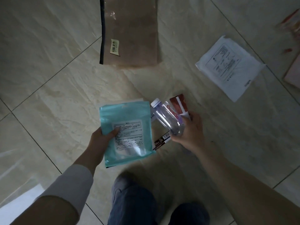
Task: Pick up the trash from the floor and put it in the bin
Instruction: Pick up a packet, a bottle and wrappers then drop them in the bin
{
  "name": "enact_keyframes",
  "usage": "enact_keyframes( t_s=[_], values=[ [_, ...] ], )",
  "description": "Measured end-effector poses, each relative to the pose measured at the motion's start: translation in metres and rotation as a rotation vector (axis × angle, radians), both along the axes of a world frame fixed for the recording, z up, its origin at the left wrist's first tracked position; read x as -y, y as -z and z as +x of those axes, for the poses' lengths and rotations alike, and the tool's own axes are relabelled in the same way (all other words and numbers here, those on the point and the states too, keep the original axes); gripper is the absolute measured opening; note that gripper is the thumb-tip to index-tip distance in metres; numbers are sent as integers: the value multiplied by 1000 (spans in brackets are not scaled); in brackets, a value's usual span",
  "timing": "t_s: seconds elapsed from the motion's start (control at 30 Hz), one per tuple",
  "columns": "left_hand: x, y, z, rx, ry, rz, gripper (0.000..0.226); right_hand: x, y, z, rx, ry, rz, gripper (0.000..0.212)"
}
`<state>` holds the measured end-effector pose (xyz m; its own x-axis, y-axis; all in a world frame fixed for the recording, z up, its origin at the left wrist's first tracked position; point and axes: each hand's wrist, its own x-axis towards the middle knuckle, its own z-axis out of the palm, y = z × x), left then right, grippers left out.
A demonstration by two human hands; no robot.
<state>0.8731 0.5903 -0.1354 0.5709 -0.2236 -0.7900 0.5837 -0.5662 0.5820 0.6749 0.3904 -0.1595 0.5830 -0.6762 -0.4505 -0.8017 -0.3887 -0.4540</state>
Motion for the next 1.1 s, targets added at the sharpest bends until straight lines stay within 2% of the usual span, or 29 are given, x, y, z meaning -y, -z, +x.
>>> enact_keyframes(
  t_s=[0.13, 0.27, 0.33, 0.43, 0.57, 0.7, 0.77, 0.9, 1.0, 1.1],
  values=[
    [12, -3, -2, -12, 106, 17, 10, 13, -8, -17, 20, 109, 95, 79],
    [44, -10, -10, -18, 338, 75, 12, 25, -28, -43, 5, 303, 42, 75],
    [62, -7, -16, 91, 511, 157, 25, 28, -35, -57, -6, 400, 68, 71],
    [83, 7, -32, 320, 752, 387, 44, 33, -31, -73, 50, 489, 148, 58],
    [90, 20, -57, 427, 653, 448, 53, 33, -20, -78, 113, 555, 196, 47],
    [89, 21, -58, 355, 630, 447, 42, 25, -30, -67, 236, 593, 228, 29],
    [83, 3, -51, 259, 655, 375, 36, 23, -45, -64, 256, 617, 289, 27],
    [64, -72, -32, 17, 568, 206, 32, 18, -106, -56, 176, 672, 371, 39],
    [53, -147, -14, -27, 430, 199, 29, 16, -177, -43, 202, 704, 457, 41],
    [39, -223, 3, -36, 260, 220, 32, 17, -249, -29, 138, 696, 523, 65]
  ],
)
